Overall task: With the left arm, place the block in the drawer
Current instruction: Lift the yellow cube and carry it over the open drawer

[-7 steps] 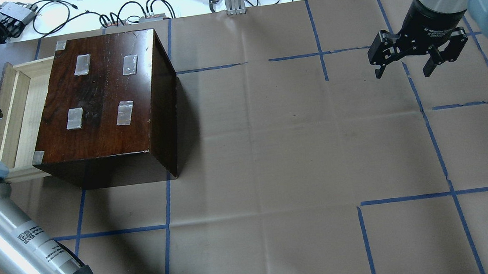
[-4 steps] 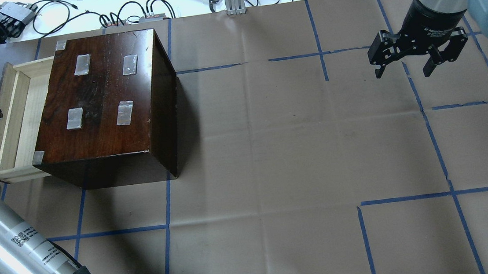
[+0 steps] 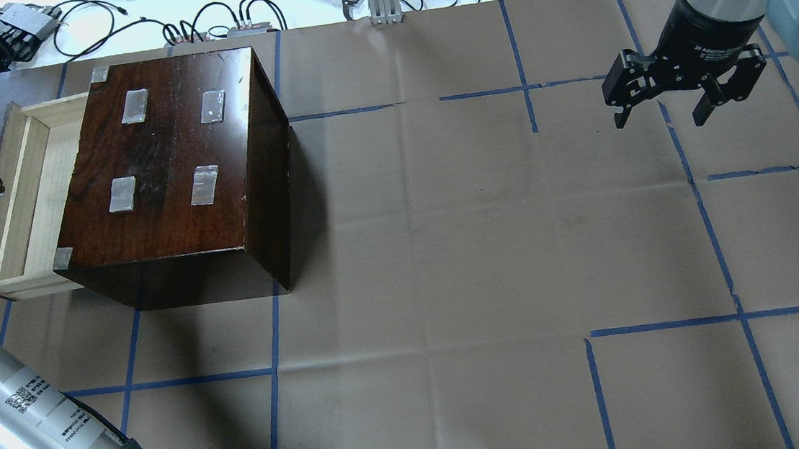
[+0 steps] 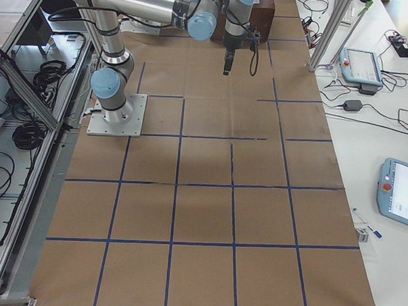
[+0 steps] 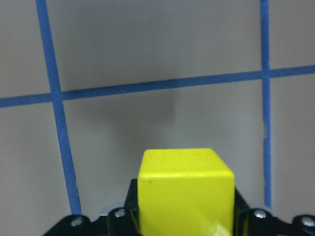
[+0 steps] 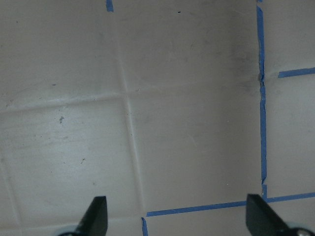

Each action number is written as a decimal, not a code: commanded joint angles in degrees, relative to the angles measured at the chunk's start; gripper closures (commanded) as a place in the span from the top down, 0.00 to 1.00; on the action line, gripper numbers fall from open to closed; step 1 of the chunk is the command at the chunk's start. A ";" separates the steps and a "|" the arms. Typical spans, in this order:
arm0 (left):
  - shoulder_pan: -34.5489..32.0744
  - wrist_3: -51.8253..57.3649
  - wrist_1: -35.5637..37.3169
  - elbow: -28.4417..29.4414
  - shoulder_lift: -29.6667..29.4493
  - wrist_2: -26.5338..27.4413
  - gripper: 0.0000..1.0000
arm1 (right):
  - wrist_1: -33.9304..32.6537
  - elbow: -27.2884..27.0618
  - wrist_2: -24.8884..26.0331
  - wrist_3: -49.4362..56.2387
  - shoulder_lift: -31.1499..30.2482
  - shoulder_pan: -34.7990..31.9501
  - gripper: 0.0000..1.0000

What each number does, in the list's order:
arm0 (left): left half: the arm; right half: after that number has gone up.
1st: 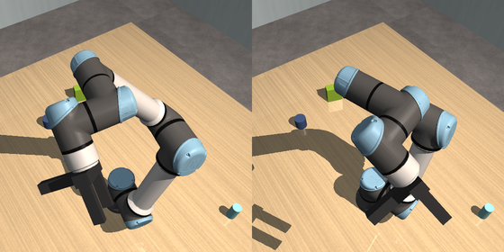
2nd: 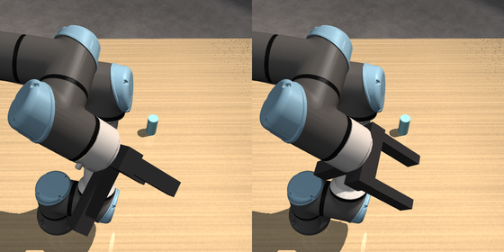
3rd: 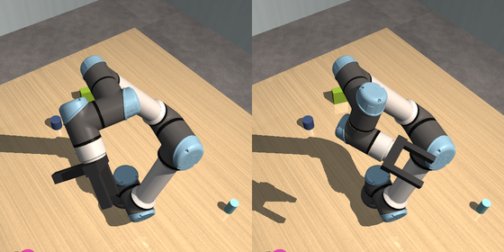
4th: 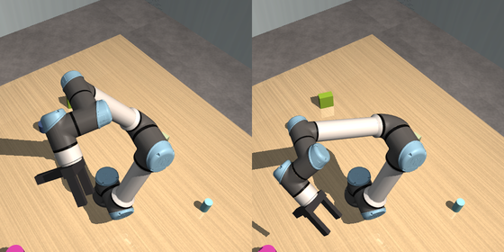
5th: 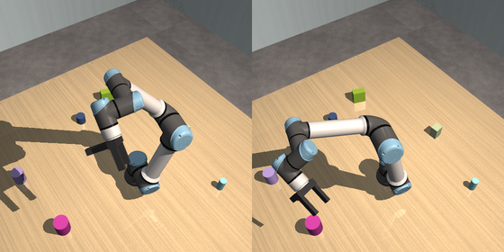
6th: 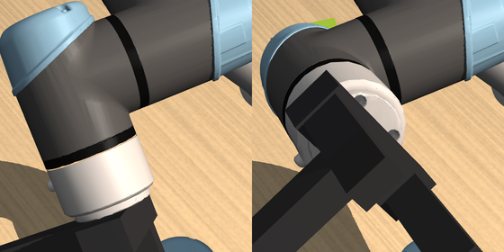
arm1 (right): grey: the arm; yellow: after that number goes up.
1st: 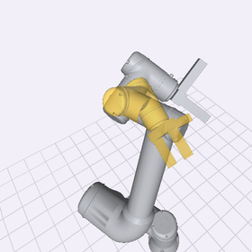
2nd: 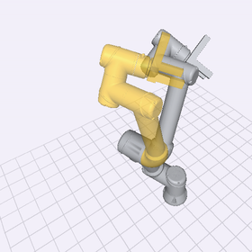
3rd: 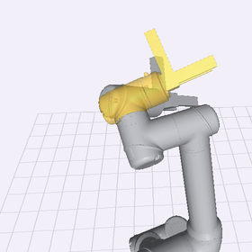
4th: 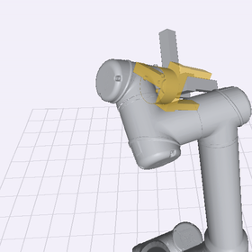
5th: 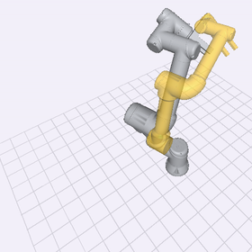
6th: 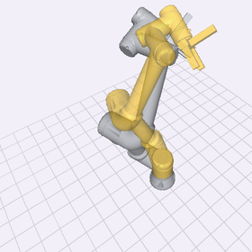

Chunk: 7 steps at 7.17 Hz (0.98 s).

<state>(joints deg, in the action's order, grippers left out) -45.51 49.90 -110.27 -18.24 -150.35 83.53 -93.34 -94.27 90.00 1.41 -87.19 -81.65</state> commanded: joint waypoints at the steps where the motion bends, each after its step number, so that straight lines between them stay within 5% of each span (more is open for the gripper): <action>1: -0.28 -1.38 -6.76 -0.39 3.20 -0.03 0.28 | 0.00 -0.04 0.00 0.00 0.00 0.00 1.00; 3: -0.80 -3.31 -10.22 -3.10 4.97 -0.29 0.27 | 0.00 -0.04 0.00 0.00 0.00 0.00 1.00; 7: -0.89 -5.86 -4.09 -25.91 21.36 -0.21 0.28 | 0.00 0.05 0.00 0.00 0.00 0.00 1.00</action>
<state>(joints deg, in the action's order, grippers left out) -46.34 44.85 -116.13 -36.80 -134.97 83.31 -93.34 -94.26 90.00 1.41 -87.19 -81.65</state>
